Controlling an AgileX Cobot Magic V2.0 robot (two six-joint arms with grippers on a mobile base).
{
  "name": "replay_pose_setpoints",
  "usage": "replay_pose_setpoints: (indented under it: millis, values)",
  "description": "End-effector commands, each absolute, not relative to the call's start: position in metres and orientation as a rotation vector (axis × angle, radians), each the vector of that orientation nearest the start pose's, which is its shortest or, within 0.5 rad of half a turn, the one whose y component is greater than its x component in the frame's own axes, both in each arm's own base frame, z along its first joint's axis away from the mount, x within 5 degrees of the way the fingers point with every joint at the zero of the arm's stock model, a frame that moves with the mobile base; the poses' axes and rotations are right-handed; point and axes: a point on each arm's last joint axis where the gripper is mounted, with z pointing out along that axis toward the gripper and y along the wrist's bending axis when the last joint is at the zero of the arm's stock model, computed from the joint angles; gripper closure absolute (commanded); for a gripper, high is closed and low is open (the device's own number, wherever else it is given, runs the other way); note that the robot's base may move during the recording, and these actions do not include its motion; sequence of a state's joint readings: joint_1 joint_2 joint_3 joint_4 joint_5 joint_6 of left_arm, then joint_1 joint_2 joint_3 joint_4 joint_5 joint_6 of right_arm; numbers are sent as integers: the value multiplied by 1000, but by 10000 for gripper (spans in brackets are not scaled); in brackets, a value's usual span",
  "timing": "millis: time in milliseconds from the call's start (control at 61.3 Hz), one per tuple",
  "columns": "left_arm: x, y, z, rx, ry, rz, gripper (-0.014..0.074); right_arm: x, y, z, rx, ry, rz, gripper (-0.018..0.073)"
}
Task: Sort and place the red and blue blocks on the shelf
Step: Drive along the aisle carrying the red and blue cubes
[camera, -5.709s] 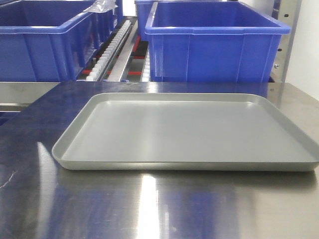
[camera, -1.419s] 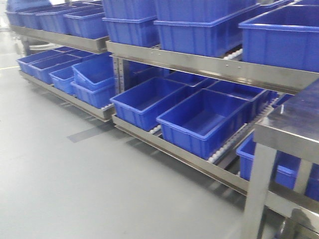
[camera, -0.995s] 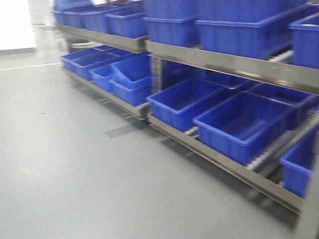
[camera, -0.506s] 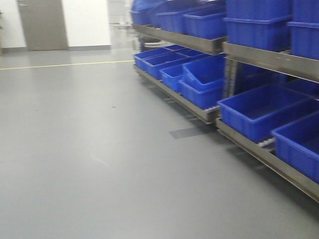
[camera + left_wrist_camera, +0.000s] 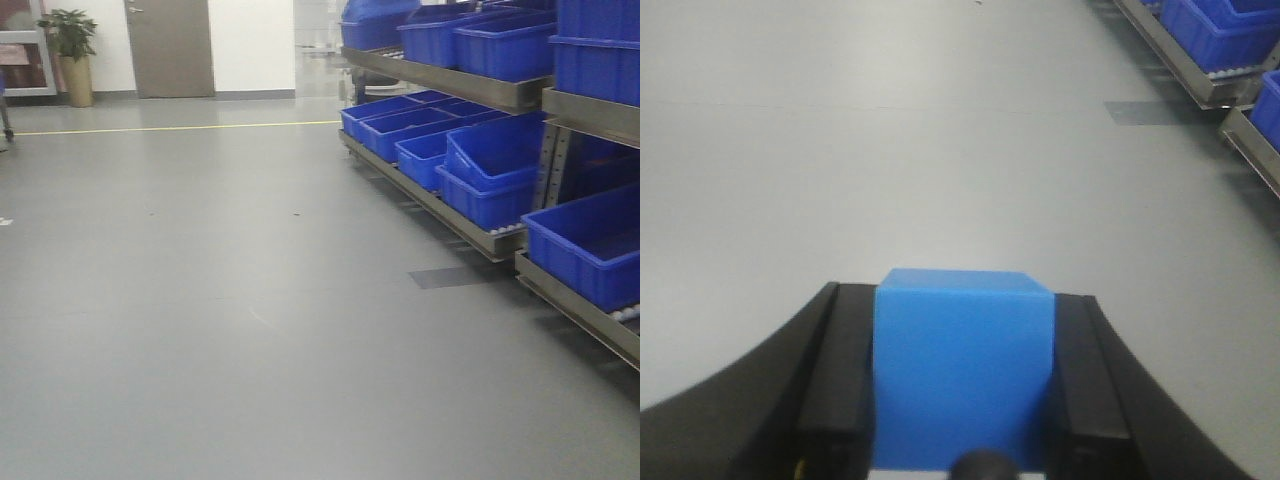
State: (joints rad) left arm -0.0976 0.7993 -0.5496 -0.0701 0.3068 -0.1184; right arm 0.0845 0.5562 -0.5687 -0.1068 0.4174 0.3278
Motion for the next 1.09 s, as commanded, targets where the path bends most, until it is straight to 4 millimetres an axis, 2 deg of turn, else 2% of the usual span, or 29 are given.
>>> replay_pose_setpoints:
  millis: [0, 1076]
  values:
    - [166, -18, 309, -91, 1929, -217, 521, 115, 5, 341, 138, 1764, 169, 501]
    - [166, -18, 309, -91, 1929, -217, 521, 115, 5, 341, 138, 1764, 169, 501]
